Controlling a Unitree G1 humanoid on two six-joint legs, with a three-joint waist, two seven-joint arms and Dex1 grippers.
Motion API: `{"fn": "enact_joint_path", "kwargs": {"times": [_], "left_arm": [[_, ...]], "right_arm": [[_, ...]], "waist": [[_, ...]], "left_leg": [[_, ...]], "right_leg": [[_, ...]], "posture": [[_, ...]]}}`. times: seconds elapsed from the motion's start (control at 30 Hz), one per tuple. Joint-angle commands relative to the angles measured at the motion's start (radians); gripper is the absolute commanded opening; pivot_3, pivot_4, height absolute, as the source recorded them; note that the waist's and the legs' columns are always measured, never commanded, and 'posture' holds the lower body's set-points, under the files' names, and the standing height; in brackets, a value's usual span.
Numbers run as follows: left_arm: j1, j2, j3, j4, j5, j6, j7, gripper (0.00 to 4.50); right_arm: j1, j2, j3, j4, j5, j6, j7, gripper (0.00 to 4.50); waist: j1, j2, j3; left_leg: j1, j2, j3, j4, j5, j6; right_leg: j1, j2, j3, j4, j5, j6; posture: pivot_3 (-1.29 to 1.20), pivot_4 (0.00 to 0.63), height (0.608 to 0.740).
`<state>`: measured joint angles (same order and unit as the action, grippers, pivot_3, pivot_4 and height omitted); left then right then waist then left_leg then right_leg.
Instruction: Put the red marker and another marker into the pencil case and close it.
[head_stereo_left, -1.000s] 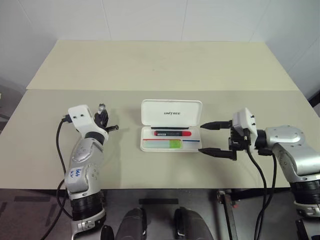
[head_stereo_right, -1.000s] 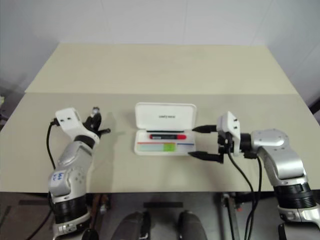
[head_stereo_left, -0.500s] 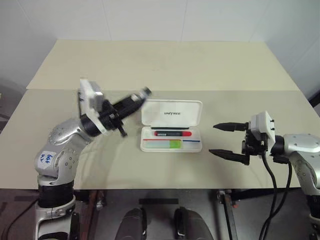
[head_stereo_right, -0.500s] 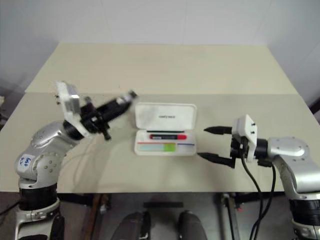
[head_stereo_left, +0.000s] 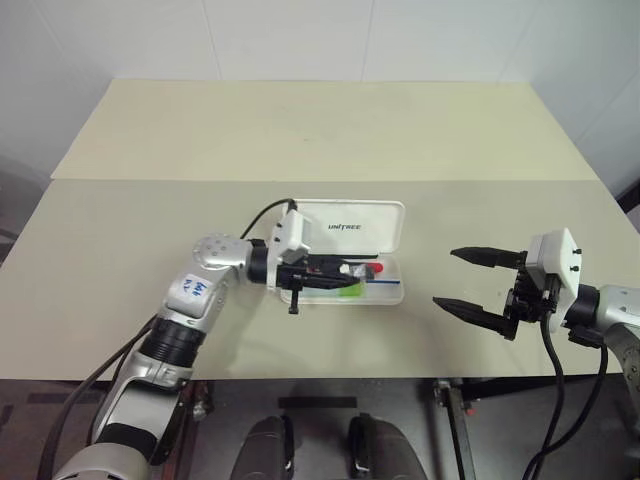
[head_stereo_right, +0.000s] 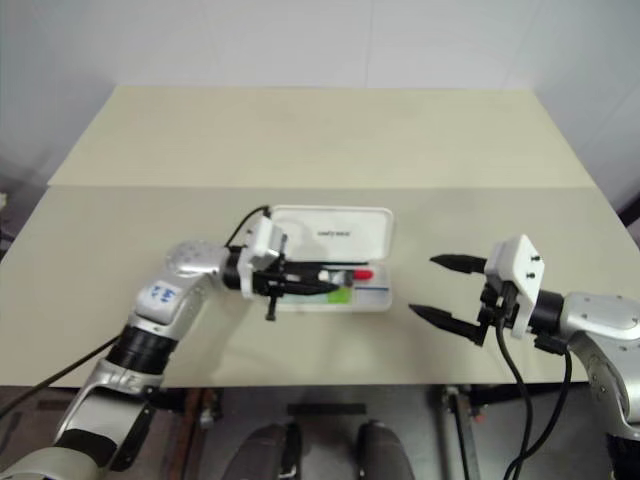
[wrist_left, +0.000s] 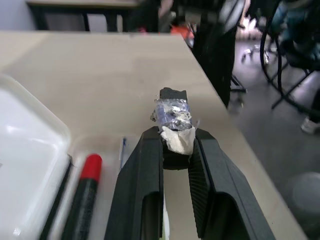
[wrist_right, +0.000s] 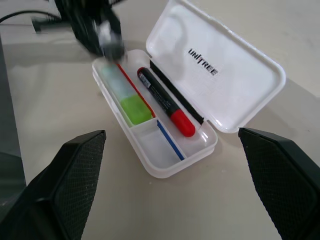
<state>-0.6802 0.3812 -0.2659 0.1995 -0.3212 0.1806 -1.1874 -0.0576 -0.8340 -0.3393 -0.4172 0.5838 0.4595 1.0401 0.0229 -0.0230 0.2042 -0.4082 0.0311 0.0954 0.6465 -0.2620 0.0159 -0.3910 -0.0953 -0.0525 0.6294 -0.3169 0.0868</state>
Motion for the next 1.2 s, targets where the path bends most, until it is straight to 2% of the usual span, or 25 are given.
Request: {"fn": "enact_joint_path", "kwargs": {"times": [0.03,0.2,0.5,1.2], "left_arm": [[-0.037,-0.049,-0.046,0.074,0.066,-0.099,-0.019,0.29],[-0.083,-0.144,-0.076,0.196,0.124,-0.162,-0.005,0.29],[-0.134,-0.22,-0.061,0.296,0.177,-0.208,0.04,0.29],[-0.2,-0.261,-0.05,0.454,0.264,-0.254,0.109,0.29]], "right_arm": [[0.037,-0.013,-0.063,-0.074,0.036,0.022,-0.032,4.5],[0.092,-0.009,-0.101,-0.133,0.06,0.047,-0.073,4.5],[0.138,-0.001,-0.121,-0.174,0.081,0.052,-0.109,4.5],[0.164,0.003,-0.109,-0.172,0.094,0.032,-0.117,4.5]], "waist": [[0.001,0.0,0.0],[0.003,0.0,0.0],[0.001,0.0,0.0],[0.001,0.0,0.0]], "left_leg": [[0.0,0.0,0.0,0.0,-0.001,0.001],[-0.002,-0.001,-0.001,0.003,-0.003,0.007],[-0.002,-0.001,0.0,0.003,-0.002,0.009],[-0.002,-0.002,0.0,0.004,-0.002,0.009]], "right_leg": [[0.0,0.0,0.0,0.0,0.0,0.0],[0.0,-0.001,0.0,0.0,0.002,0.003],[0.0,-0.001,0.0,-0.001,0.003,0.005],[0.0,-0.001,-0.003,-0.001,0.004,0.006]], "posture": [[0.0,0.15,0.74],[0.0,0.15,0.74],[0.0,0.15,0.74],[0.0,0.15,0.74]]}}
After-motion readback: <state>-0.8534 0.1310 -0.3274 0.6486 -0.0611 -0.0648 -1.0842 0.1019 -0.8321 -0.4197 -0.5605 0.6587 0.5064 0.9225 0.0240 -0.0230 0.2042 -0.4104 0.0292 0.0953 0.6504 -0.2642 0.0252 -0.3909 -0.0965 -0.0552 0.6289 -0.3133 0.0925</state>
